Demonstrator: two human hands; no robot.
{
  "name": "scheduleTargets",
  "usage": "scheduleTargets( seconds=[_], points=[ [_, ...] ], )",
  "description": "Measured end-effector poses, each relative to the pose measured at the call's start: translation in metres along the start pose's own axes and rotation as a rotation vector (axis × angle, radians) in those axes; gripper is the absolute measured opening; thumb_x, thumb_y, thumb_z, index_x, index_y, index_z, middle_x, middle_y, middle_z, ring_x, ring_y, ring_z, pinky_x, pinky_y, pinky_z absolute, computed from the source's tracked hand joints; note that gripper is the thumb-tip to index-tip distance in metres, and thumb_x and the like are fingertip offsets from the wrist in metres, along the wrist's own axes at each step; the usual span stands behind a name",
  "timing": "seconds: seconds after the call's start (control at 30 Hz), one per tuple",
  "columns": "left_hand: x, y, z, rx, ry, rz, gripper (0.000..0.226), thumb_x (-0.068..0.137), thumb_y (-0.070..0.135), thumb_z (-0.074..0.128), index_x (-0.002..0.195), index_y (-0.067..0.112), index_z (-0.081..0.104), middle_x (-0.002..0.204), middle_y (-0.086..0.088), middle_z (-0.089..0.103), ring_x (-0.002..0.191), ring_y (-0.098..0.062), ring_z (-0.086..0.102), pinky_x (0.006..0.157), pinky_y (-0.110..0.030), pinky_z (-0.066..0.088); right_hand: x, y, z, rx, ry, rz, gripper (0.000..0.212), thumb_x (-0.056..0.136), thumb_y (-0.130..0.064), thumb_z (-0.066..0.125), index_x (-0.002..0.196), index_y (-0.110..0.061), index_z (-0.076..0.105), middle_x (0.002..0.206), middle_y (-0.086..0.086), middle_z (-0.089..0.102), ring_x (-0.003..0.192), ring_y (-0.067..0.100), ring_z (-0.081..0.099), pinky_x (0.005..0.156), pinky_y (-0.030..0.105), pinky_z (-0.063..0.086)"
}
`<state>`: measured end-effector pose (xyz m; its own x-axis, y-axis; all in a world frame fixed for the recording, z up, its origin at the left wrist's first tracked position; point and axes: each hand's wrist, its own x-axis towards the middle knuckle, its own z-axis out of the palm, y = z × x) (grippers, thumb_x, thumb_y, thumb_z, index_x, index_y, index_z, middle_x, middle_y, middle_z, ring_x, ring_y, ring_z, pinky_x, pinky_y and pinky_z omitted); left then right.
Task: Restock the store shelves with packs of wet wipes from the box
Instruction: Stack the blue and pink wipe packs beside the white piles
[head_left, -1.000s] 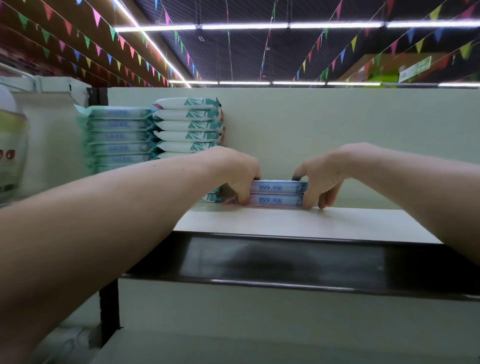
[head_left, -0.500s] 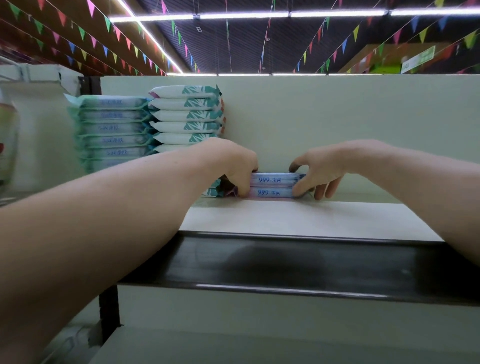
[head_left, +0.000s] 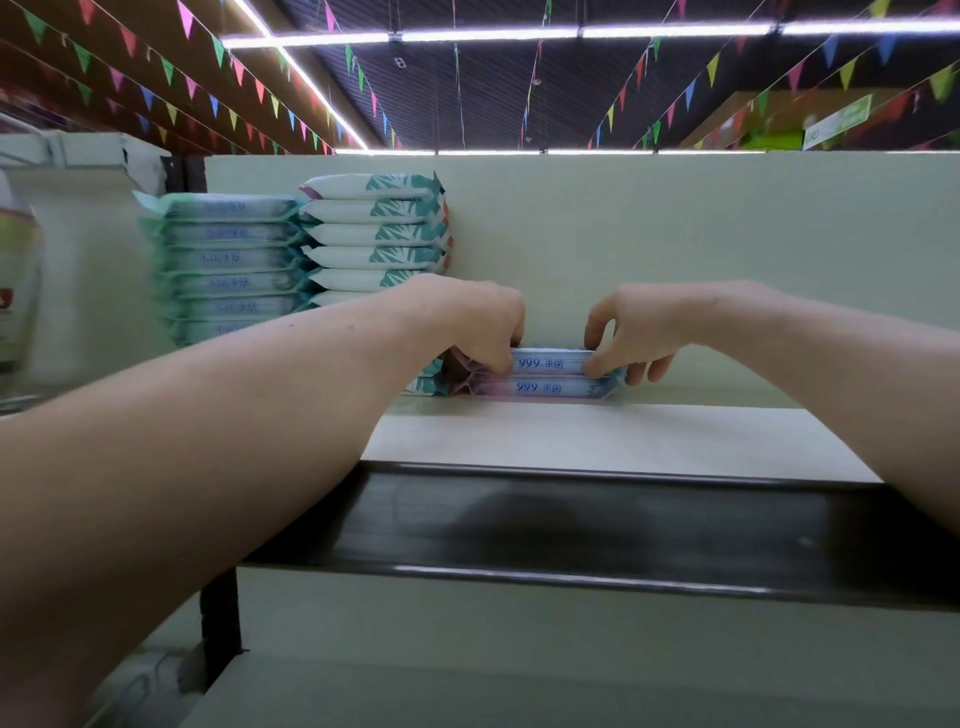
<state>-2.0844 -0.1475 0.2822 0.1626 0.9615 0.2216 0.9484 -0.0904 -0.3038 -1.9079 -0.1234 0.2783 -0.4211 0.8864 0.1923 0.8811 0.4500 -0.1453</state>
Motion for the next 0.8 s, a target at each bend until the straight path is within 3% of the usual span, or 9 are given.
scheduleTargets(
  seconds=[0.1,0.23,0.5,0.67,0.73,0.8],
  points=[
    [-0.001,0.002,-0.001,-0.010,0.013,-0.001,0.026,0.081,0.028,0.063,0.100,0.013,0.072,0.087,-0.008,0.072,0.072,-0.025,0.060,0.068,-0.031,0.052,0.000,-0.003,0.003,-0.046,-0.010,-0.004,0.033,0.083,-0.026,0.069,0.110,-0.012,0.057,0.079,0.009,0.070,0.073,0.021,0.072,0.067,0.032,0.061],
    [-0.004,0.005,-0.001,-0.008,0.011,-0.020,0.028,0.083,0.030,0.064,0.104,0.013,0.071,0.090,-0.008,0.071,0.083,-0.028,0.065,0.073,-0.035,0.054,-0.005,-0.008,0.003,-0.148,0.007,0.004,0.034,0.082,-0.033,0.068,0.110,-0.017,0.058,0.076,0.005,0.068,0.072,0.020,0.070,0.070,0.033,0.060],
    [-0.023,0.021,-0.013,-0.016,-0.028,-0.082,0.032,0.083,0.028,0.061,0.110,0.013,0.069,0.094,-0.008,0.072,0.082,-0.026,0.069,0.068,-0.033,0.057,-0.026,-0.024,-0.007,-0.279,0.027,-0.038,0.038,0.080,-0.043,0.067,0.114,-0.027,0.063,0.102,-0.001,0.063,0.088,0.024,0.067,0.084,0.038,0.057],
    [-0.036,0.037,-0.021,-0.023,0.050,-0.109,0.039,0.080,0.030,0.062,0.116,0.017,0.066,0.093,-0.003,0.071,0.080,-0.024,0.070,0.080,-0.040,0.058,-0.042,-0.026,-0.009,-0.269,0.054,-0.058,0.041,0.084,-0.038,0.066,0.122,-0.025,0.059,0.107,-0.001,0.063,0.094,0.024,0.064,0.087,0.035,0.055],
    [-0.043,0.045,-0.025,-0.040,0.063,-0.096,0.039,0.086,0.028,0.062,0.124,0.015,0.061,0.082,-0.002,0.065,0.068,-0.020,0.066,0.073,-0.035,0.059,-0.053,-0.024,-0.009,-0.270,0.070,-0.037,0.041,0.083,-0.037,0.066,0.122,-0.025,0.060,0.107,-0.001,0.063,0.095,0.024,0.064,0.088,0.036,0.054],
    [-0.048,0.055,-0.031,-0.072,0.063,-0.087,0.042,0.091,0.026,0.060,0.130,0.012,0.056,0.089,-0.004,0.063,0.066,-0.017,0.060,0.054,-0.024,0.054,-0.066,-0.022,-0.011,-0.279,0.086,-0.007,0.041,0.083,-0.036,0.066,0.122,-0.023,0.061,0.110,0.000,0.064,0.097,0.025,0.064,0.089,0.035,0.053]
  ],
)
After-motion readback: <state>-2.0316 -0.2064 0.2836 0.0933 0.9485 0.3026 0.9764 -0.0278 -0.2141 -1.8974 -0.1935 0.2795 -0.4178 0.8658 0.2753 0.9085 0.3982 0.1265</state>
